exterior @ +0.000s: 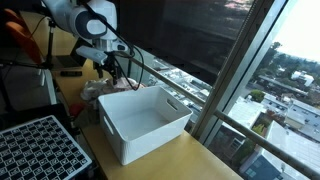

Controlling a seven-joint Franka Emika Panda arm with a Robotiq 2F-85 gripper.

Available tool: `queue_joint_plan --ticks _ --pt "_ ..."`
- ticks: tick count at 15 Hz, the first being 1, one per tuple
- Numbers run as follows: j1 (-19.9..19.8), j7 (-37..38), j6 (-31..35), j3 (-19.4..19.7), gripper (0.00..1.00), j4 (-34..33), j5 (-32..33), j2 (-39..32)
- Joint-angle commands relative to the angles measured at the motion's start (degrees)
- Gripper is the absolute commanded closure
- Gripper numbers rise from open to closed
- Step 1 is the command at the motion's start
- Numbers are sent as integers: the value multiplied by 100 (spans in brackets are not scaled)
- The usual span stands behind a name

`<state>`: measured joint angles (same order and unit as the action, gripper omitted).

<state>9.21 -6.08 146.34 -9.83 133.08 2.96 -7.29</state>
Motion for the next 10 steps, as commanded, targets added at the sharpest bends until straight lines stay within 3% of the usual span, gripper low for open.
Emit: queue_joint_plan --ticks 1,4,10 --pt "2 -6 -16 2 0 -7 -6 4" --pt "-57 -196 -87 12 0 -227 -108 -139" --pt "275 -4 -227 -67 0 -1286 538 -813"
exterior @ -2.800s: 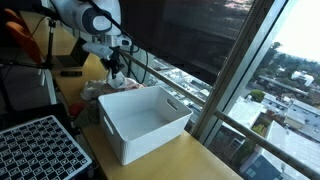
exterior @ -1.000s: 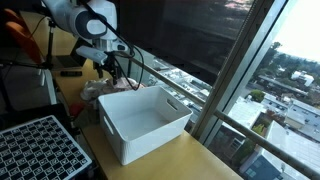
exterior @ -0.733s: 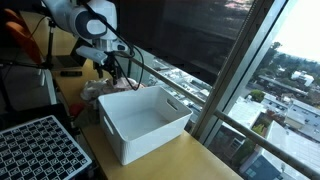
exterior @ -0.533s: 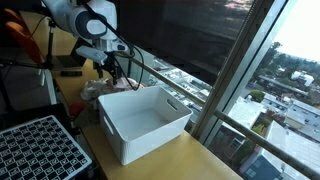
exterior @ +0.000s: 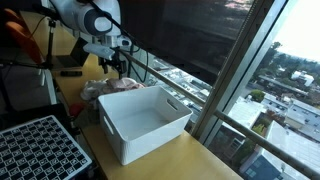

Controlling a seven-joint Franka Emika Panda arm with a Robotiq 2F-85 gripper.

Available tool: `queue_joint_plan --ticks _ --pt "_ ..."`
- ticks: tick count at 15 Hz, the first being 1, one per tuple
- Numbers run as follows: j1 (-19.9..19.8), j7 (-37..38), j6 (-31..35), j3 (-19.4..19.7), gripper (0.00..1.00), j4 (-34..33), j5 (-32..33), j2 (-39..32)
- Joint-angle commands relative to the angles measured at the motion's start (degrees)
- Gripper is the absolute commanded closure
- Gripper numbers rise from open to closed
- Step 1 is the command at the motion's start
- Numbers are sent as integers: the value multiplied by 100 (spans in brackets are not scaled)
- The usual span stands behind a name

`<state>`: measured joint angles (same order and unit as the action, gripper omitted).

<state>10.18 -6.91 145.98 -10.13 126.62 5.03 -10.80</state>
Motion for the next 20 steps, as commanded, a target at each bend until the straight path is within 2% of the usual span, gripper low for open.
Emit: queue_joint_plan --ticks 1,9,13,14,15,16,20 --pt "239 79 -182 -40 0 -794 406 -623" --pt "718 106 -273 143 0 -2336 852 -2542" --pt "885 84 -639 26 0 -2867 695 -3201" --pt "923 73 -719 -28 25 -2974 646 -3328" --pt "983 94 -796 -89 26 -3061 591 -3439" --pt "1049 128 -848 -132 32 -3141 562 -3534" --pt "1506 483 -951 -250 63 -3411 550 -3864"
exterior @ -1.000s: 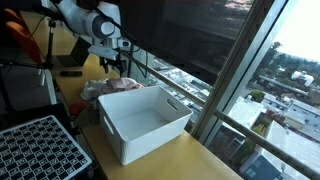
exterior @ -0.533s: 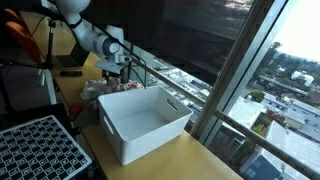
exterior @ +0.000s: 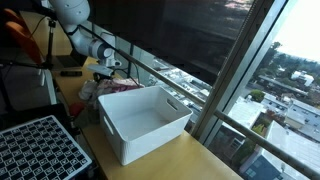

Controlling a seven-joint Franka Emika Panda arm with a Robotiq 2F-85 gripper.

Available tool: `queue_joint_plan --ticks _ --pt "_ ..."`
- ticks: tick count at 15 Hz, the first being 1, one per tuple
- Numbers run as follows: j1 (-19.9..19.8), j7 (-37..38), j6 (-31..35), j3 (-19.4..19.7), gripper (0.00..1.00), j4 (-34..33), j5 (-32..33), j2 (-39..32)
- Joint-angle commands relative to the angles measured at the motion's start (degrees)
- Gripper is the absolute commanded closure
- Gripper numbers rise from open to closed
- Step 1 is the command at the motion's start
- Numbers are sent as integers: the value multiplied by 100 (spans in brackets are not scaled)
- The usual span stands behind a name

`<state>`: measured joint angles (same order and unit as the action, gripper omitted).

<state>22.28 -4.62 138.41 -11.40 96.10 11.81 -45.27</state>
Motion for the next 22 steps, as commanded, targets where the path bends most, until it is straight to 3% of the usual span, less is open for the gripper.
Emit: queue_joint_plan --ticks 1,5,9,12,15,22 --pt "441 359 -204 -145 70 -443 -115 -517" --pt "1109 794 -361 -134 99 -852 5 -724" --pt "1652 1075 -657 -36 98 -1262 28 -796" --pt "1843 1158 -690 33 98 -1336 14 -847" --pt "1808 1162 -570 124 98 -1174 19 -758" --pt "1206 1091 -443 487 98 -444 142 254"
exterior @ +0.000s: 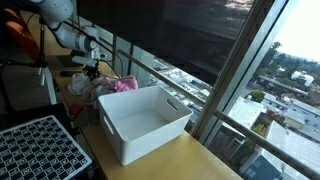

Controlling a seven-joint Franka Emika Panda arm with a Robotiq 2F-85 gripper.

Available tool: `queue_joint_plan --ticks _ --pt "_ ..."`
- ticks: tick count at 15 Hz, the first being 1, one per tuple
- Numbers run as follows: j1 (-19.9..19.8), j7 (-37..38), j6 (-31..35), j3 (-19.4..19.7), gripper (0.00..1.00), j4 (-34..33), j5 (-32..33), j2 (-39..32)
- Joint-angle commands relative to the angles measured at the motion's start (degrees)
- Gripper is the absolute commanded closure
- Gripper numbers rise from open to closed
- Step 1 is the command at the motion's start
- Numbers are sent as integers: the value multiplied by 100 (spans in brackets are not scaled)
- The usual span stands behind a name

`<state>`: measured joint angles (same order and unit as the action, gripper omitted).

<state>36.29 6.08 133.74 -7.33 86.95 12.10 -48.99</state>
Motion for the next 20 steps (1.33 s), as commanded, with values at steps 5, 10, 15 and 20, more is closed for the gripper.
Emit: queue_joint_plan --ticks 5,10,15,20 --pt "-408 167 -33 62 98 921 302 1693" --pt "-560 416 69 -6 98 1651 528 3141" --pt "-905 628 -96 -202 98 2161 738 4591" --pt "-1550 545 -531 -404 98 2353 538 5896"
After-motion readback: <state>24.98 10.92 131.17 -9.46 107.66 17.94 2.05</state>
